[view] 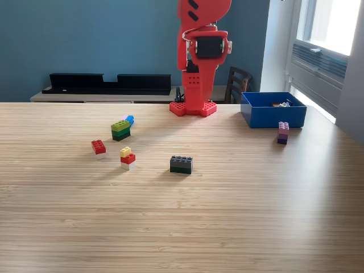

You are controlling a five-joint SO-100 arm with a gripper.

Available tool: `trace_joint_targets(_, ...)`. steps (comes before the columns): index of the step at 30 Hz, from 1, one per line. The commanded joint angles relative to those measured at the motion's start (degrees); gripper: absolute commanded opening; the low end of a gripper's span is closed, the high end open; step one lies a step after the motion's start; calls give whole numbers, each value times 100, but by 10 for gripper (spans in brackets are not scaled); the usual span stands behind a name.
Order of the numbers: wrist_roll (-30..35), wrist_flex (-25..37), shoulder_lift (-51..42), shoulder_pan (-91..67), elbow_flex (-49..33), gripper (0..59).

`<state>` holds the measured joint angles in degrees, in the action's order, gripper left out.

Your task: Grasp a lego block and put it in the bin.

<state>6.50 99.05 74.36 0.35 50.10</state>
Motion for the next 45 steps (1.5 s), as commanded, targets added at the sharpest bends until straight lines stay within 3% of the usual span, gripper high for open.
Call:
trace_joint_targets(1, 123, -290, 141, 686, -123, 1)
trace_joint_targets(5, -97, -870, 158, 1055, 668, 2)
trace_joint_targets(10, -439, -1881, 211, 1187, 2118, 145)
trace_joint_targets(13, -606, -2206, 211, 1178, 2549, 191)
trace_joint_targets(31, -756, -2681, 62, 817, 1978, 220)
trace_joint_targets(45, -765, -2373, -1591, 606, 677, 231)
